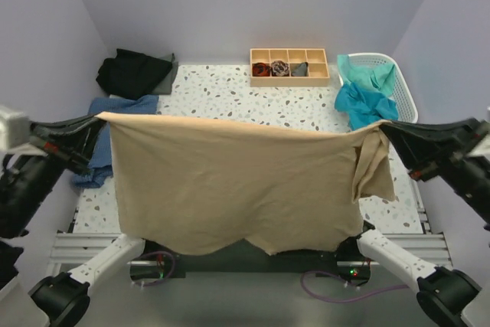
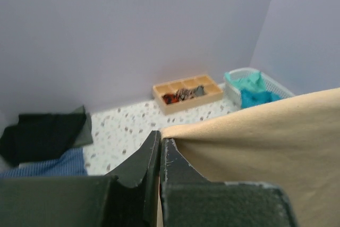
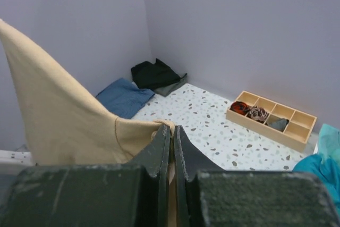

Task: Fold and stack the t-shirts
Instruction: Flatten the tshirt out

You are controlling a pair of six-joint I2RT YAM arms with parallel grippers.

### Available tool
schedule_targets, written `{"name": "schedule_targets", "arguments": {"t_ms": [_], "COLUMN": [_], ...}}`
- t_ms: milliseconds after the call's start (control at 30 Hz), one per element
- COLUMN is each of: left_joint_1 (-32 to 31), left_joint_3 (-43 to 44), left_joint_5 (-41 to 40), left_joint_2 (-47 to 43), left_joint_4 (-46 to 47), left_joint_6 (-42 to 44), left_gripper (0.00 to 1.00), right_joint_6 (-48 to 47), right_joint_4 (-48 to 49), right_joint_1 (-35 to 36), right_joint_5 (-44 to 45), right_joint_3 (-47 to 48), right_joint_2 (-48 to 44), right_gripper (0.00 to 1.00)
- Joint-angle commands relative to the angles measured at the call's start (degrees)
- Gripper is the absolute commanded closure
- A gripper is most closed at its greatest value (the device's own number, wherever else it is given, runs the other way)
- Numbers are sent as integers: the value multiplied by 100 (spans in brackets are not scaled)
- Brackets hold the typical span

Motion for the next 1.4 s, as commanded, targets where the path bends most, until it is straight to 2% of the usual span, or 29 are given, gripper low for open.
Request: {"name": "schedule_targets", "arguments": {"t_ms": [0,133,267,333,400,433,533,633,700,733,767,800,967,1067,1233,1367], "left_joint_1": [24,32,50,68,111,155,208,384,672,787,884,1016,1035,1035,1035,1035], "left_joint_3": [-1044,-2571,-3611,-4076,-4289,-4368,-4265,-3948,-3755,-3737,-3728,-3710,-3798,-3868,-3692,-3736], "left_joint_5": [-1023,-1715,-2402,-2832,-3071,-3228,-3737,-4125,-4214,-4145,-4040,-3934,-3372,-3029,-2756,-2659], "left_joint_2": [466,853,1775,2353,2768,3179,3848,4175,4185,4115,4080,4044,4149,4395,4834,4835], "left_joint_4": [377,1222,1873,2198,2496,2524,2534,2288,2129,2146,2251,2304,2542,2621,2410,2437], "left_joint_6": [-187,-397,-547,-661,-732,-793,-846,-820,-811,-750,-706,-636,-398,-363,-372,-337], "left_gripper": [100,100,100,100,100,100,100,100,100,100,100,100,100,100,100,100], "right_joint_6": [-90,-46,173,253,271,279,288,271,122,112,78,121,227,192,112,288], "right_joint_4": [987,1811,2796,3393,3440,3449,3519,3582,3494,3467,3484,3502,3414,3257,2826,2615], "right_joint_1": [-29,-37,-29,-38,-38,-46,-46,-73,-81,-108,-186,-248,-827,-1039,-1127,-1320], "right_joint_5": [534,1072,1756,1837,1759,1662,1275,1012,1011,1046,1107,1229,1818,1855,1740,1574], "right_joint_3": [-1406,-2412,-3491,-3687,-3373,-3215,-2556,-2116,-1904,-1921,-2043,-2149,-3044,-3318,-3240,-3178], "right_joint_2": [538,1407,2514,3348,4086,4803,5939,6530,6656,6665,6604,6542,5692,5461,5706,6066], "right_gripper": [100,100,100,100,100,100,100,100,99,87,55,47,43,38,38,40]}}
